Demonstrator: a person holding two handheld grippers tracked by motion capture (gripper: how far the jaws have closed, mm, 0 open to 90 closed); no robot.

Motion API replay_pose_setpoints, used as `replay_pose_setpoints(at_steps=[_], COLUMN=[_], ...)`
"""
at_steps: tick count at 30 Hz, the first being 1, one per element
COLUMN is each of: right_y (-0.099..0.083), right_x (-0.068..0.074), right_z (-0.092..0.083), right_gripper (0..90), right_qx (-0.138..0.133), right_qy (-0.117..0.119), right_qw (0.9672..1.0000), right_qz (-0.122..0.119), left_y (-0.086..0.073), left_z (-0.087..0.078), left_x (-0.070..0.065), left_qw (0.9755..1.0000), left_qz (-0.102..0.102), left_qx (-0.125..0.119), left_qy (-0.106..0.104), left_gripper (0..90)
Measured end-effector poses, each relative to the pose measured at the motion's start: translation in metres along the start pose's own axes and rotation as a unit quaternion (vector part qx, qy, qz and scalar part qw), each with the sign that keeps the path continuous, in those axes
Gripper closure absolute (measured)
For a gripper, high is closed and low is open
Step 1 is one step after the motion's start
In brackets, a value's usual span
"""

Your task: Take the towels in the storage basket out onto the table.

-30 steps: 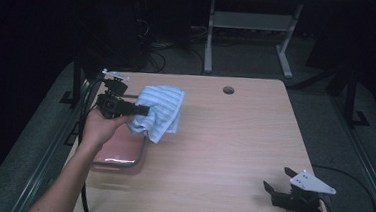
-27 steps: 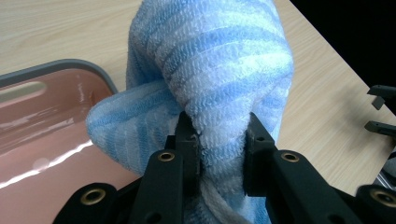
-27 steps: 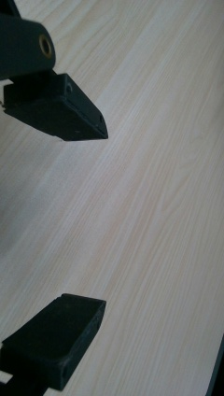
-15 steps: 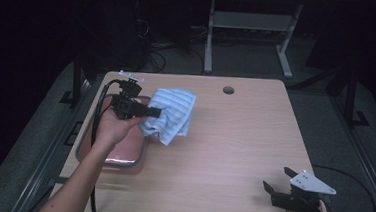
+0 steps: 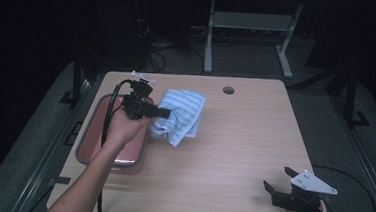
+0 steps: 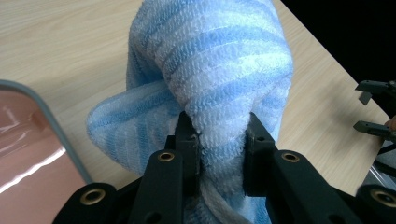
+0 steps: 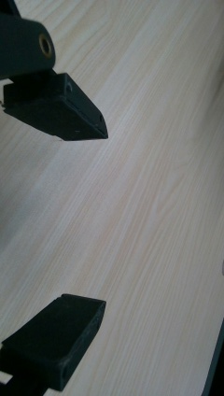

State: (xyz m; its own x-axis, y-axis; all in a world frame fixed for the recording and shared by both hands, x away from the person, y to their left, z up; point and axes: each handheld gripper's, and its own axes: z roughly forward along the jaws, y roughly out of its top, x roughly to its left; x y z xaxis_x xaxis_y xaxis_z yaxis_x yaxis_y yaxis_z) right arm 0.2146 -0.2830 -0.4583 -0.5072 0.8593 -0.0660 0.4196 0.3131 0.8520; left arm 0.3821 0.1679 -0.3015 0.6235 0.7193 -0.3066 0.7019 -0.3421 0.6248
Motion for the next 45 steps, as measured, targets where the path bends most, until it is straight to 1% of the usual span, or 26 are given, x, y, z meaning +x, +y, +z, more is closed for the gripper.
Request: replay_pose_setpoints(at_steps=[9,14,16,19,22,23,24,26,27,31,32,35,36,38,40,41,45], right_y=[0.000,0.000,0.000,-0.001,-0.001,-0.001,-0.001,-0.001,-0.001,-0.002,-0.002,-0.002,-0.002,-0.002,-0.002,-0.002,-0.003], right_x=[-0.001,-0.002,-0.002,-0.003,-0.002,-0.002,-0.002,-0.003,-0.003,-0.003,-0.004,-0.004,-0.004,-0.004,-0.004,-0.004,-0.004], right_z=[-0.001,-0.001,-0.001,-0.001,-0.001,-0.001,0.000,0.000,0.000,0.000,0.000,0.000,0.000,0.000,0.000,0.000,-0.001], right_gripper=[14.3,14.3,14.3,14.3,14.3,14.3,14.3,14.3,14.3,14.3,14.3,14.3,14.3,14.3,14.3,14.3,14.3], right_qx=[-0.001,-0.002,-0.001,-0.001,-0.001,-0.001,0.000,0.000,0.000,0.000,0.000,0.000,0.000,0.001,0.001,0.001,0.001], right_qy=[0.001,0.000,0.000,0.000,0.000,0.000,0.000,0.000,0.000,0.000,0.000,0.000,0.001,0.001,0.001,0.001,0.000], right_qw=[1.0000,1.0000,1.0000,1.0000,1.0000,1.0000,1.0000,1.0000,1.0000,1.0000,1.0000,1.0000,1.0000,1.0000,1.0000,1.0000,1.0000], right_qz=[0.000,0.001,0.003,0.003,0.003,0.003,0.003,0.002,0.004,0.006,0.006,0.006,0.006,0.005,0.006,0.006,0.008], left_y=[0.007,0.010,0.012,0.013,0.014,0.015,0.015,0.016,0.017,0.019,0.019,0.022,0.022,0.023,0.024,0.024,0.025], left_z=[0.019,0.031,0.035,0.040,0.044,0.047,0.049,0.053,0.057,0.062,0.064,0.069,0.072,0.076,0.082,0.082,0.091], left_x=[-0.012,-0.016,-0.018,-0.020,-0.022,-0.023,-0.024,-0.025,-0.026,-0.028,-0.029,-0.032,-0.033,-0.035,-0.038,-0.038,-0.042], left_qw=[0.9999,0.9995,0.9994,0.9994,0.9991,0.9992,0.9992,0.9989,0.9990,0.9987,0.9988,0.9984,0.9985,0.9981,0.9980,0.9980,0.9975], left_qz=[0.009,0.017,0.020,0.017,0.023,0.020,0.021,0.024,0.022,0.025,0.023,0.029,0.026,0.032,0.030,0.030,0.035], left_qx=[0.010,0.023,0.024,0.025,0.030,0.029,0.028,0.034,0.033,0.039,0.038,0.042,0.041,0.048,0.048,0.048,0.055], left_qy=[-0.010,-0.015,-0.016,-0.018,-0.019,-0.019,-0.020,-0.020,-0.020,-0.022,-0.022,-0.024,-0.025,-0.025,-0.029,-0.029,-0.029], left_gripper=[72.5,72.5,72.5,72.5,72.5,72.5,72.5,72.5,72.5,72.3,72.3,72.3,72.3,72.3,72.3,72.2,72.1])
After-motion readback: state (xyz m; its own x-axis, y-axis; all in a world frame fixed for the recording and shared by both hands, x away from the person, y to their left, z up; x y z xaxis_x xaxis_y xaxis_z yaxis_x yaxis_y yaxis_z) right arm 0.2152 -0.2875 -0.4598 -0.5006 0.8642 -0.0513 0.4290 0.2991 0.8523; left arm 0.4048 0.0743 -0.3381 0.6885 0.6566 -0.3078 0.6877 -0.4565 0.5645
